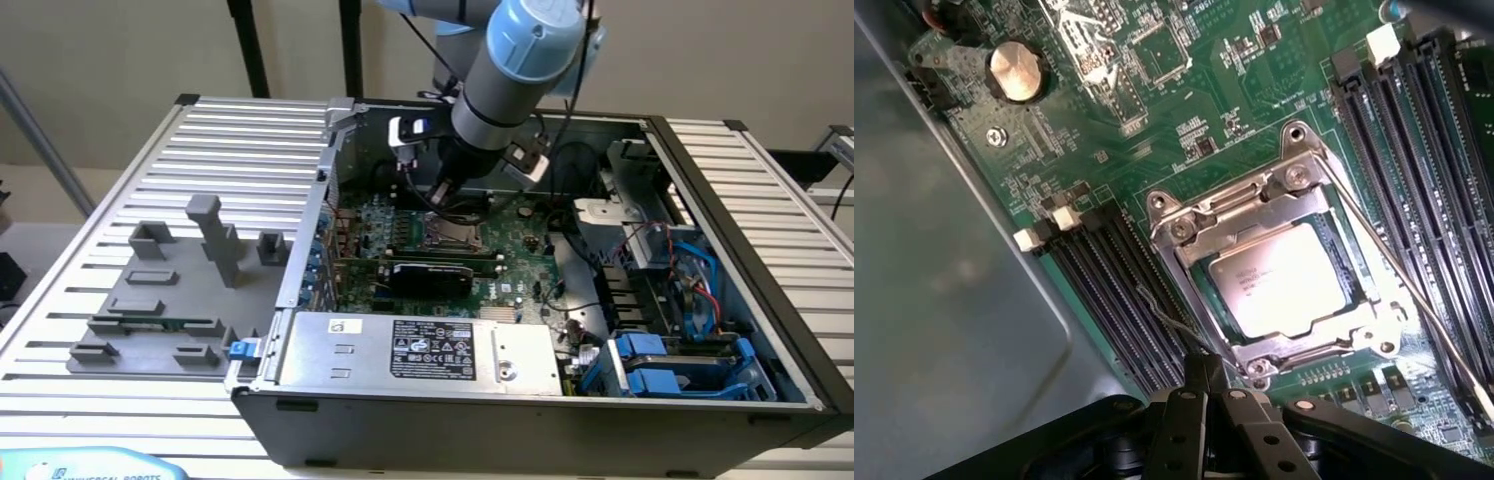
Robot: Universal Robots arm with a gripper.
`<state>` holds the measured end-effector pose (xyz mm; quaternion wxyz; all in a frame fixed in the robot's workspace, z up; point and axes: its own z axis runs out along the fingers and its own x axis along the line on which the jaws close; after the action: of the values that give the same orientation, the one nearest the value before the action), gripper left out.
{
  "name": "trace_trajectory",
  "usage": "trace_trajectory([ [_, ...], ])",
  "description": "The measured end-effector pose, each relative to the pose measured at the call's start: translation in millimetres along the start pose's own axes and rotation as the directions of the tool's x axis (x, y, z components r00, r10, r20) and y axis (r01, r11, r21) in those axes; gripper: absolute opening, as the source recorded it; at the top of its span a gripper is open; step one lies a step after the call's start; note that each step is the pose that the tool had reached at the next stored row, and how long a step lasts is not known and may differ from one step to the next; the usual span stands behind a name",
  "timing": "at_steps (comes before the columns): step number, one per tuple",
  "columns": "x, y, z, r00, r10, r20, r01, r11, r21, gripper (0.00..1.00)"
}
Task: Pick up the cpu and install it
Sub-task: 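Install the first cpu locking lever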
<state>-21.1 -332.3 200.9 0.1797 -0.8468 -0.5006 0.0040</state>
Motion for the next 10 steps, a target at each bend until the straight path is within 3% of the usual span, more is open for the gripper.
trace_trajectory([
  [10, 9.0, 14.4, -2.0, 1.0, 0.0, 0.001, 0.0, 1.0, 0.0006, 0.11],
])
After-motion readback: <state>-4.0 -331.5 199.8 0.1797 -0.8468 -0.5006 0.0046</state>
